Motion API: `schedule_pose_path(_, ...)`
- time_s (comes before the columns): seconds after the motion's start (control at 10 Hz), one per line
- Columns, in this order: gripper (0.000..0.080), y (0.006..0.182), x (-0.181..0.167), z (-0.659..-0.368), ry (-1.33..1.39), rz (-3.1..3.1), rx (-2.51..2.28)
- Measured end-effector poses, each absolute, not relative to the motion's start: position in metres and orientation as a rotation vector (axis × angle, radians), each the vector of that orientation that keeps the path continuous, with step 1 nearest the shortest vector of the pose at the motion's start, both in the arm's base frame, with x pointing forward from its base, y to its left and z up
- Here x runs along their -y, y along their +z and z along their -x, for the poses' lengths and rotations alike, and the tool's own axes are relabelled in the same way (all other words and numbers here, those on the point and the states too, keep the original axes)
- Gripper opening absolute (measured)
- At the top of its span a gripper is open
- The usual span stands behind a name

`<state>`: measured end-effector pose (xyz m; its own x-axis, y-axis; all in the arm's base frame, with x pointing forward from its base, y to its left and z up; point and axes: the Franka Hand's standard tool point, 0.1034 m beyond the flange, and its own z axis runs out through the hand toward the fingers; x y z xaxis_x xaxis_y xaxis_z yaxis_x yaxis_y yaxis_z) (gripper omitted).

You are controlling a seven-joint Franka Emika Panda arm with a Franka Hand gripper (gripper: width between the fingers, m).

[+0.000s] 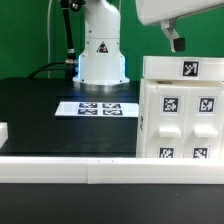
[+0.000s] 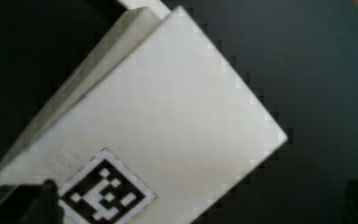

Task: Assemble cabinet

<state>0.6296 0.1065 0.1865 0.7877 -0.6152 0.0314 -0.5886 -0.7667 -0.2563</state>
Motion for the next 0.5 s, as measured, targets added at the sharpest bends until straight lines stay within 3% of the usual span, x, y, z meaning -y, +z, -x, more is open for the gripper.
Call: schedule_pose_path(0.5, 0.0797, 0.1854, -0.1052, -0.6292, -0.222, 2.880, -0.490)
